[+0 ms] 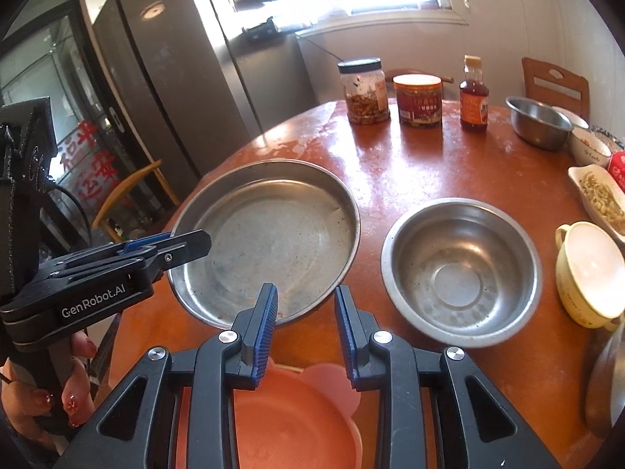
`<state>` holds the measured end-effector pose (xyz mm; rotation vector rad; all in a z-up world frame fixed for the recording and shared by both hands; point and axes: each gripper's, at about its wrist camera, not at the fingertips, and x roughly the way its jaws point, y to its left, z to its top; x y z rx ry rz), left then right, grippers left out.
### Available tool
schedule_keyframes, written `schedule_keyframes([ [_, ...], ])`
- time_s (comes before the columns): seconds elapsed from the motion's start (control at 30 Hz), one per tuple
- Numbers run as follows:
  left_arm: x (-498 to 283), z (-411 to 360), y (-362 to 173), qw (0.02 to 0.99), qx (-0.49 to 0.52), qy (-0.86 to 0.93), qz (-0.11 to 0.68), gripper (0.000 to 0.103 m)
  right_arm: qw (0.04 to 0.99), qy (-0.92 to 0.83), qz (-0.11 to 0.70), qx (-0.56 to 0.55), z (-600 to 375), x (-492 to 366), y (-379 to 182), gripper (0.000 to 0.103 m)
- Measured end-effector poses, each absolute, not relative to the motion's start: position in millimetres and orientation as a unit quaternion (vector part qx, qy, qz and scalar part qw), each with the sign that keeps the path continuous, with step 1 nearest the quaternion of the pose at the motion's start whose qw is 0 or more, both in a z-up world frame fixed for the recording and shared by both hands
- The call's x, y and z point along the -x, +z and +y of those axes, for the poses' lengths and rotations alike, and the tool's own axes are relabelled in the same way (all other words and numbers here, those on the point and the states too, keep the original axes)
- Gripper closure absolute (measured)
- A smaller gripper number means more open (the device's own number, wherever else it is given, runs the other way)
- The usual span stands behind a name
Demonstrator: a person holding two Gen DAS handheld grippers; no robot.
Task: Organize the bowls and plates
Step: 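Grasp the steel tray rim with the left gripper and lift it, then lower the steel tray onto the pink plate stack and open the left gripper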
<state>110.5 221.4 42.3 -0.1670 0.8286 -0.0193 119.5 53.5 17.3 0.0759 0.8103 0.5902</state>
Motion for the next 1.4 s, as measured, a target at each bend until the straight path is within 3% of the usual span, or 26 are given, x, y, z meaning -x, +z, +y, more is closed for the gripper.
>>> schedule_keyframes([
  [0.73,-24,182,41,0.917,0.08,0.008,0.39,0.073,0.879,0.308,0.363,-0.01,20,-44,27,0.072],
  [1.4,2,171,21,0.912,0.088,0.02,0.399,0.073,0.867,0.319,0.382,0.012,12,-24,7,0.072],
])
